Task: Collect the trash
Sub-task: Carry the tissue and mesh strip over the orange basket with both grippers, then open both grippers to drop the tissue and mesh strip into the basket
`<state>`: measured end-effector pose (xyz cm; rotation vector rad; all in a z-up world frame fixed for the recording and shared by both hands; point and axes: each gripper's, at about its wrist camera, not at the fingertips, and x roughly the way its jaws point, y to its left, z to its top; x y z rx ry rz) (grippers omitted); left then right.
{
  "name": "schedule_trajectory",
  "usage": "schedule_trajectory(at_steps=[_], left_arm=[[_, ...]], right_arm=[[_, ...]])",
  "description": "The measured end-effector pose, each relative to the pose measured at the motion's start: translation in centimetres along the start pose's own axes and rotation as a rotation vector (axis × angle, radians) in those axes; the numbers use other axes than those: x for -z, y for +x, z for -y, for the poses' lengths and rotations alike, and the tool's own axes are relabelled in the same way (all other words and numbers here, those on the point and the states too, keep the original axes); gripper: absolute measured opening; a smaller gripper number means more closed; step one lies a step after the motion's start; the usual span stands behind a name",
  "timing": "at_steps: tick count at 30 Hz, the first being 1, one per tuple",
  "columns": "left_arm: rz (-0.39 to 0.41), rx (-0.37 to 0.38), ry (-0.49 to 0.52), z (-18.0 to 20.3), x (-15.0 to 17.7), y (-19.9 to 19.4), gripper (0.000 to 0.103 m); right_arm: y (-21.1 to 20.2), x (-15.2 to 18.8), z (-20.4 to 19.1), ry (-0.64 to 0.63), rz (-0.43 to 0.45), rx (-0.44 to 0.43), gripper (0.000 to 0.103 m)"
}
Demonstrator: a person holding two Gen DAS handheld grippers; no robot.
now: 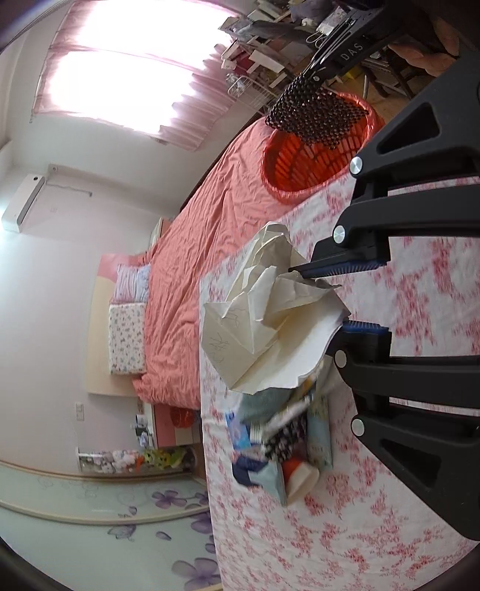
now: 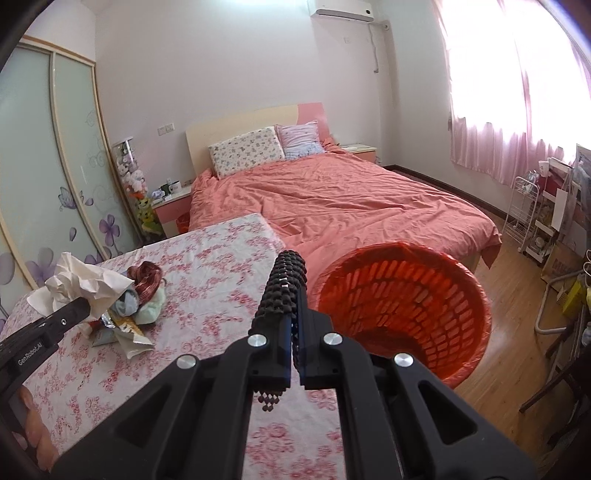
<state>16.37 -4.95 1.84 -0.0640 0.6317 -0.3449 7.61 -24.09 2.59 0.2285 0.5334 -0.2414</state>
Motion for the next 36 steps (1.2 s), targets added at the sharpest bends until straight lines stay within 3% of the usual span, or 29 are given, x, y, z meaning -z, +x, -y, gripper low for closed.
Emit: schedule_trajectory(at_steps=[18, 24, 28, 30, 36], left_arm=[[-0.058, 0.203, 0.133, 11.2, 0.1, 5.6, 0.021], [-0.091, 0.228, 0.186, 14.4, 0.6, 8.0, 0.022], [-0.13, 0.229, 0.2, 15.2, 0.5, 9.8, 0.023], [-0.164, 0.232, 0.195, 15.7, 0.5, 10.8, 0.025], [-0.192, 0.219, 0.195, 16.9, 0.6, 11.9, 0.046]], right_arm=[[2.9, -1.1, 10.2, 0.149, -0.008, 0.064, 0.004], [4.7, -1.7, 12.2, 0.178, -0.026, 0.065, 0.005], [6.5, -2.3, 13.5, 0.194, -0.071, 0.064, 0.01], [7.4, -2.6, 14.1, 0.204, -0.095, 0.066, 0.021], [8.0, -2.3, 14.9, 0.224, -0.107, 0.073, 0.041]])
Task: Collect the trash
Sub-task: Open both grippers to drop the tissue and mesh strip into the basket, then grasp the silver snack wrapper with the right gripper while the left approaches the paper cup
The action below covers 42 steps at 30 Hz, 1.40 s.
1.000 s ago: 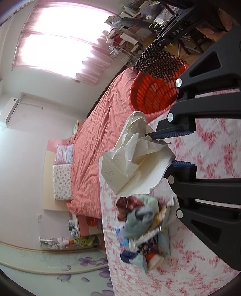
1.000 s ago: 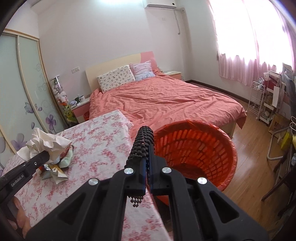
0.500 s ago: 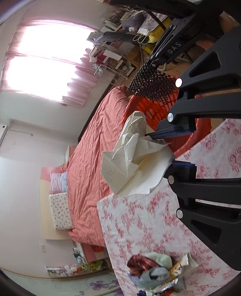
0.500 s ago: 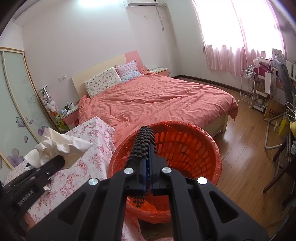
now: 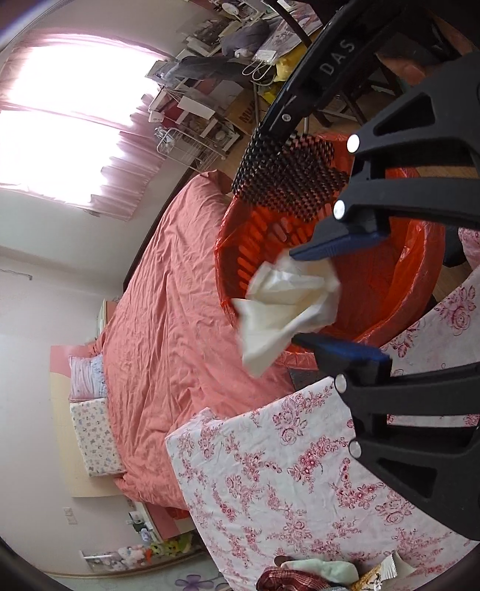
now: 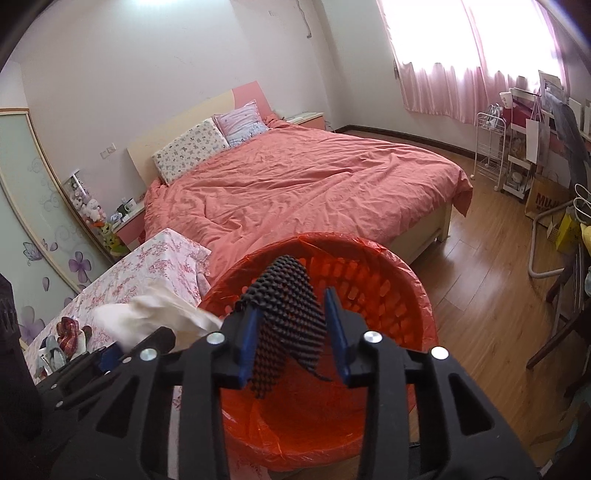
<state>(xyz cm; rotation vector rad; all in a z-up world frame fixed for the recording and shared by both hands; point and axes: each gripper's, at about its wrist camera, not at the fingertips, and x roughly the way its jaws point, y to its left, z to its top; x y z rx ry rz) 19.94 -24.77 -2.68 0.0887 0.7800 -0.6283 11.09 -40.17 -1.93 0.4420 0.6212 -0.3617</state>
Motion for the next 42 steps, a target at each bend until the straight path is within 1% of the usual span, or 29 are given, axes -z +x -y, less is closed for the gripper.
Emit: schedule_trajectory(at_steps=[4, 6, 8, 10, 14, 16, 21, 25, 27, 28, 33, 38, 42], left_arm=[[0.002, -0.027, 0.009, 0.0, 0.3, -0.3, 0.048], [0.002, -0.036, 0.003, -0.4, 0.5, -0.6, 0.049], [0.003, -0.044, -0.006, -1.0, 0.6, -1.0, 0.049], [0.011, -0.055, -0.014, -1.5, 0.8, -1.8, 0.049], [0.025, -0.069, -0.038, -3.5, 1.0, -3.3, 0.049], [0.044, -0.089, -0.045, -4.6, 1.4, -4.6, 0.056], [0.081, -0.177, -0.096, -8.9, 3.0, -8.2, 0.067], [0.104, -0.282, -0.156, -13.7, 4.7, -11.1, 0.073], [0.112, -0.333, -0.184, -16.0, 5.6, -12.3, 0.076], [0.113, -0.367, -0.207, -17.7, 6.2, -13.0, 0.076], [0.116, -0.483, -0.286, -23.7, 8.7, -15.2, 0.076], [0.102, -0.538, -0.368, -28.3, 10.5, -16.0, 0.076], [0.102, -0.553, -0.407, -30.1, 12.0, -16.9, 0.076]], right_arm=[[-0.1, 0.3, 0.3, 0.009, -0.005, -0.002, 0.047], [-0.1, 0.3, 0.1, -0.014, -0.006, 0.038, 0.048], [0.0, 0.4, 0.0, -0.012, -0.015, 0.017, 0.048], [-0.5, 0.8, -0.4, -0.022, -0.008, 0.026, 0.048], [-1.7, 1.1, -2.0, -0.044, 0.006, 0.01, 0.05], [-2.3, 1.3, -3.0, -0.065, 0.011, 0.004, 0.051], [-3.2, 2.5, -6.9, -0.125, 0.001, -0.038, 0.051], [-3.4, 4.0, -11.2, -0.197, -0.014, -0.079, 0.053], [-3.2, 5.1, -13.6, -0.234, -0.026, -0.101, 0.053], [-3.1, 5.7, -14.8, -0.253, -0.034, -0.112, 0.053], [-2.5, 8.6, -20.5, -0.351, -0.064, -0.165, 0.053], [-1.7, 11.3, -25.1, -0.416, -0.099, -0.236, 0.053], [-1.1, 12.7, -27.9, -0.444, -0.126, -0.295, 0.053]])
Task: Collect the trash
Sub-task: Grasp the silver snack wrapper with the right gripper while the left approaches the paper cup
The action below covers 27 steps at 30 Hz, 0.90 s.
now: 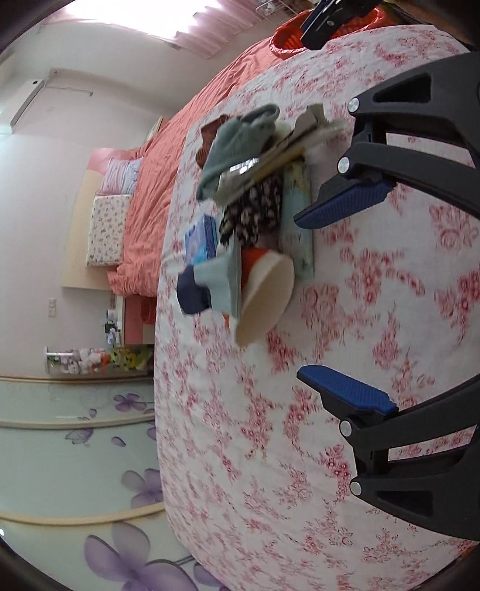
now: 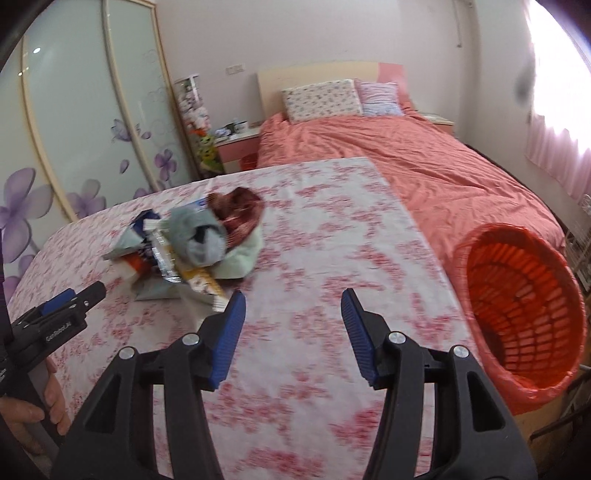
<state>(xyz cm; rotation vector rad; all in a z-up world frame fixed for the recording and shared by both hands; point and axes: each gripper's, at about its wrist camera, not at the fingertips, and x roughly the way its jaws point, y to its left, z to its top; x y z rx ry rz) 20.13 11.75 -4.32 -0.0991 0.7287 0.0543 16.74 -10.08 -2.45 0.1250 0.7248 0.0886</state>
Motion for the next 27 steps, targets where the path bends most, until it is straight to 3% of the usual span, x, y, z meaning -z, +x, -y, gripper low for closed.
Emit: schedule_trajectory(at_steps=[7, 16, 17, 21, 24, 27], left_arm=[[0.001, -0.013, -0.02, -2.2, 0.4, 0.5, 0.076], [-0.004, -0.003, -0.055, -3.0, 0.7, 1.0, 0.076], [-0.001, 0.001, -0.06, -3.0, 0.7, 1.0, 0.076], [0.012, 0.017, -0.063, -2.6, 0.6, 1.1, 0.076], [0.027, 0.03, -0.062, -2.0, 0.6, 1.1, 0.076], [0.036, 0.043, -0.064, -1.5, 0.5, 1.4, 0.076]], right_arm=[[2.5, -0.2, -4.8, -0.068, -0.022, -0.106, 0.054], [6.6, 0.1, -7.8, -0.145, -0.088, -0.053, 0.058], [6.8, 0.1, -7.9, -0.149, -0.092, -0.046, 0.057], [7.7, 0.6, -7.4, -0.149, -0.113, -0.046, 0.034], [7.3, 0.9, -7.4, -0.156, -0.089, -0.048, 0.024], [7.1, 0.9, -7.1, -0.15, -0.081, -0.048, 0.023]])
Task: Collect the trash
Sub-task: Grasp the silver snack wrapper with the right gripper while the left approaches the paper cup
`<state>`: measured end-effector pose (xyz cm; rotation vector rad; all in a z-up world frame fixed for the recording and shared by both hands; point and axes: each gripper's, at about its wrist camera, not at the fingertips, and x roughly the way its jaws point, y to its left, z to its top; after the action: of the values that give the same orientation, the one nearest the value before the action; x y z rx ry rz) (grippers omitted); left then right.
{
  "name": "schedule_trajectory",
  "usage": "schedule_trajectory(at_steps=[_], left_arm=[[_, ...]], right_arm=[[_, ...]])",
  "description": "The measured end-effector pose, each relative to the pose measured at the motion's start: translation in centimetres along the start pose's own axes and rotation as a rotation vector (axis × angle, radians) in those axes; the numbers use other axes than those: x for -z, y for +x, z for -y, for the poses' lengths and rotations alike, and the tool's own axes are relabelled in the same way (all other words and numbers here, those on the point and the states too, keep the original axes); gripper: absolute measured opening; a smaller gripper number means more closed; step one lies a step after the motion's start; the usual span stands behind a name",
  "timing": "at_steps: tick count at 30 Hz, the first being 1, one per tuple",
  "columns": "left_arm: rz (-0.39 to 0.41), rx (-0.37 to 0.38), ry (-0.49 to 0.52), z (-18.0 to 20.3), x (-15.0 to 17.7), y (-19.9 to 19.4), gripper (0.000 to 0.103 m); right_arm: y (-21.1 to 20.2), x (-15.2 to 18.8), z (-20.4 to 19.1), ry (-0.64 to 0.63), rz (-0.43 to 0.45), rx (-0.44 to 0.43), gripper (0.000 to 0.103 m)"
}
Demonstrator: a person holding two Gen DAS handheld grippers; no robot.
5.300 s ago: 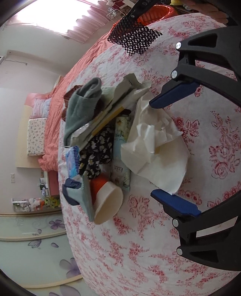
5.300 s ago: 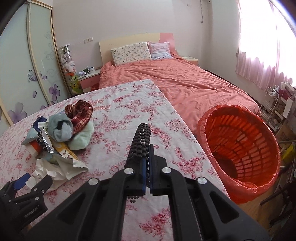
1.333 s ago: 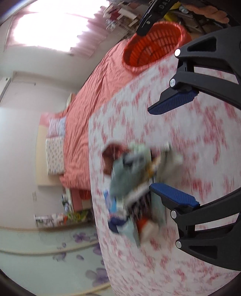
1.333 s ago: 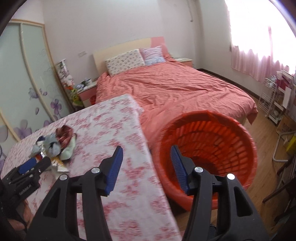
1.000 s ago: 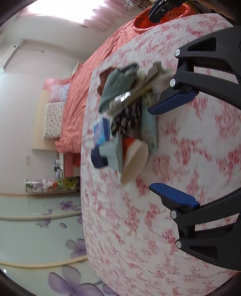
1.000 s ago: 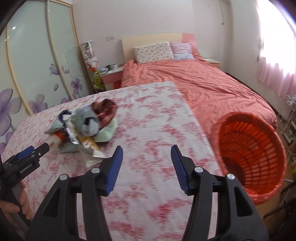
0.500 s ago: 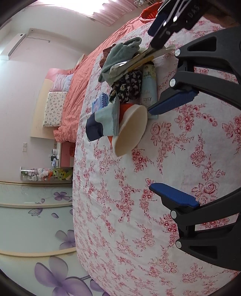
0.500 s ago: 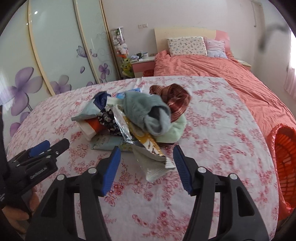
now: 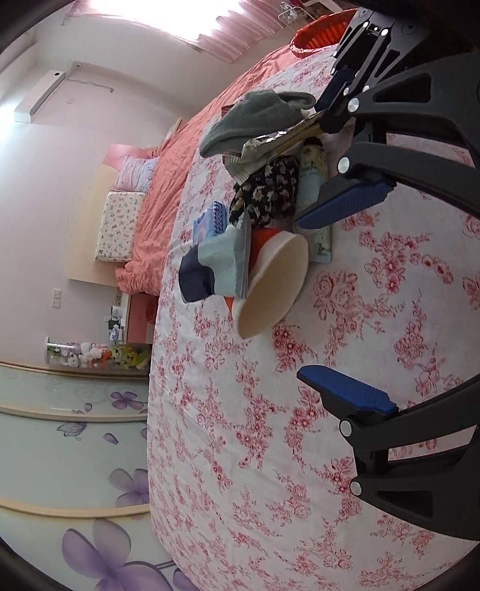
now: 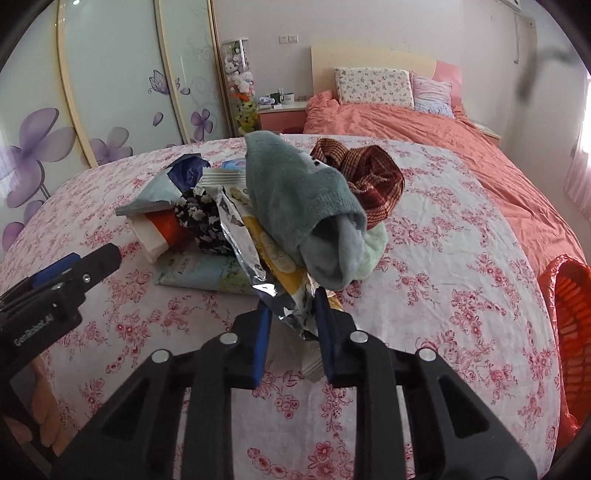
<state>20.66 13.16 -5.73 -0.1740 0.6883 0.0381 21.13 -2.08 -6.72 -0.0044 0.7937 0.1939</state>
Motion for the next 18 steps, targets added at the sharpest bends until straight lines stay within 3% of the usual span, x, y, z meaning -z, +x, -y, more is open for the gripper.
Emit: schedule_trajectory(at_steps=[9, 15, 17, 18], left_arm=[[-0.013, 0.012, -0.02, 1.2, -0.7, 1.8, 0.071], [-0.071, 0.04, -0.033, 2.0, -1.4, 3.9, 0.054], [-0.102, 0.052, -0.045, 2.0, -1.6, 4.8, 0.045], [-0.111, 0.065, -0.05, 2.0, -1.7, 5.1, 0.036]], right_arm=[[0.3, -0.1, 1.5, 0.079, -0.012, -0.018, 0.023], [0.4, 0.0, 2.2, 0.104, -0.011, -0.023, 0.024], [0.4, 0.0, 2.3, 0.105, -0.014, -0.013, 0.028], [0.4, 0.0, 2.3, 0.105, -0.015, -0.007, 0.028]])
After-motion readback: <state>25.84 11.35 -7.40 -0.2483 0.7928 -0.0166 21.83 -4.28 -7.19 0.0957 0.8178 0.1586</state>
